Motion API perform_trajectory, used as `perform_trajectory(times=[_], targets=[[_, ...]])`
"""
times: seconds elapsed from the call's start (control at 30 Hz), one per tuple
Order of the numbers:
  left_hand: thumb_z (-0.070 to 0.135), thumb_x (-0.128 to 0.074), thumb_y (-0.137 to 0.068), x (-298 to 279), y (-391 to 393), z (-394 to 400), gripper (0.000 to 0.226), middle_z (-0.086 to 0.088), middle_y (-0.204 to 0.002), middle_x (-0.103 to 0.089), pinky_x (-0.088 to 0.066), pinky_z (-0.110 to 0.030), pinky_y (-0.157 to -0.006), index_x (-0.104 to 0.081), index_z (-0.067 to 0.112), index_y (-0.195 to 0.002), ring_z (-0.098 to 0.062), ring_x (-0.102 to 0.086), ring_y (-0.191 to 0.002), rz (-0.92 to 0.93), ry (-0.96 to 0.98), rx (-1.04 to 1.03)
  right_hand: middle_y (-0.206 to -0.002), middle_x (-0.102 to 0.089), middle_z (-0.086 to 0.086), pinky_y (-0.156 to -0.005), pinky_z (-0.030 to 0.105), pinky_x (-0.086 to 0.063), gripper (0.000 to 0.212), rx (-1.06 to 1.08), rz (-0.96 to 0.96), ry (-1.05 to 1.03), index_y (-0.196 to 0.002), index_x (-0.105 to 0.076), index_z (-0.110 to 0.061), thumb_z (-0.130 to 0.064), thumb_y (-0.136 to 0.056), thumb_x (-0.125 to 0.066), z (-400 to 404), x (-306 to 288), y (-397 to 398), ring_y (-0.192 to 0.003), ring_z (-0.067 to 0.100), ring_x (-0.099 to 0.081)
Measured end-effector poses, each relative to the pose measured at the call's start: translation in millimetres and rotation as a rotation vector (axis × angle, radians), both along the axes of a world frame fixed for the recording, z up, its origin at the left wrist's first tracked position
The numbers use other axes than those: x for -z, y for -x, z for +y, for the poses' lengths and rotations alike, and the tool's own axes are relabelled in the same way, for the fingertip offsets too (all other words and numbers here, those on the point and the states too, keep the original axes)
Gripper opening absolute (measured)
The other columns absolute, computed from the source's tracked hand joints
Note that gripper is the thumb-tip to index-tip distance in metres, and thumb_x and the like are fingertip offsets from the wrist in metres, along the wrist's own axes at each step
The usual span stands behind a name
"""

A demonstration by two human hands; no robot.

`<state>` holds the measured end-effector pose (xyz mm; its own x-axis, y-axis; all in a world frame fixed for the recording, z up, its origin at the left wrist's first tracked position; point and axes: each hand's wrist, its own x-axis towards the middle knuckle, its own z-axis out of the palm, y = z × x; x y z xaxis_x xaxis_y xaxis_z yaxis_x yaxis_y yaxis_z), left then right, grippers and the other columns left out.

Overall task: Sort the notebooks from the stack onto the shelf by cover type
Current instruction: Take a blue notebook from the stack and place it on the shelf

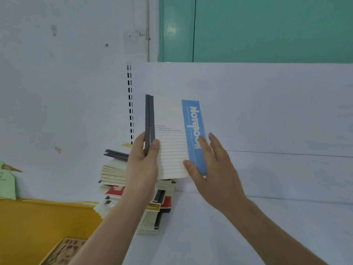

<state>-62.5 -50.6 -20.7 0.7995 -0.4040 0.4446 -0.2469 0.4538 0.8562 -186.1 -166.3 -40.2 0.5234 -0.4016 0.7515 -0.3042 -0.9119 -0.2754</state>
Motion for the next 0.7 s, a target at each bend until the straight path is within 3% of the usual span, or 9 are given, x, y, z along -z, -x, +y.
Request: perform_trajectory(times=[0.03,0.1,0.23,0.4,0.57,0.7], targets=[[0.026,-0.053,-0.104,1.6,4.3,-4.6,0.022,0.006,-0.108,-0.076,-0.058,-0.045,-0.089,-0.061,0.034,-0.122,-0.015,-0.072,-0.102,-0.016,-0.002,0.008,-0.163,-0.008,-0.003,-0.113,0.038,-0.035,0.079,-0.005,0.025,-0.102,-0.155,-0.011,-0.028,-0.066,-0.092,-0.039,-5.1,-0.3,7.7,-0.145,0.017,-0.021],[0.028,-0.052,-0.104,5.1,15.3,-16.4,0.02,0.009,-0.107,-0.076,-0.056,-0.04,-0.09,-0.063,0.035,-0.12,-0.011,-0.071,-0.102,-0.04,-0.003,0.027,-0.161,-0.004,-0.012,-0.111,0.036,-0.039,0.085,-0.051,0.06,-0.17,-0.155,-0.001,-0.031,-0.066,-0.089,-0.042,-10.2,2.0,23.2,-0.142,0.011,-0.025],[0.034,-0.041,-0.107,13.5,47.4,-44.7,0.023,0.012,-0.1,-0.072,-0.049,-0.016,-0.075,-0.063,0.029,-0.112,0.006,-0.064,-0.087,-0.088,-0.044,0.028,-0.149,-0.002,-0.027,-0.1,0.005,-0.027,0.095,-0.052,0.098,-0.277,-0.155,0.002,-0.033,-0.062,-0.085,-0.056,-12.1,10.1,60.1,-0.122,-0.012,-0.02],[0.034,-0.035,-0.108,33.5,97.3,-89.8,0.019,0.011,-0.101,-0.061,-0.04,-0.02,-0.064,-0.049,0.024,-0.116,0.001,-0.054,-0.084,-0.155,-0.214,0.163,-0.154,-0.001,-0.022,-0.113,0.02,-0.028,0.099,0.052,0.092,-0.312,-0.155,-0.001,-0.034,-0.049,-0.085,-0.069,-32.2,23.9,129.2,-0.138,-0.001,-0.021],[0.021,-0.036,-0.108,50.0,166.3,-127.7,0.02,0.023,-0.101,-0.055,-0.042,-0.004,-0.058,-0.041,0.03,-0.124,0.008,-0.053,-0.087,-0.37,-0.392,0.345,-0.15,-0.001,-0.024,-0.1,0.022,-0.046,0.104,0.208,0.206,-0.345,-0.155,0.001,-0.034,-0.04,-0.084,-0.074,-52.1,32.9,219.6,-0.121,-0.001,-0.036],[0.024,-0.05,-0.102,56.9,226.3,-159.2,0.032,0.01,-0.113,-0.061,-0.041,-0.012,-0.067,-0.045,0.026,-0.134,-0.011,-0.061,-0.098,-0.564,-0.478,0.301,-0.155,-0.001,-0.018,-0.105,0.027,-0.043,0.102,0.388,0.294,-0.291,-0.156,-0.005,-0.028,-0.051,-0.082,-0.071,-69.9,41.9,295.2,-0.128,0.012,-0.04]])
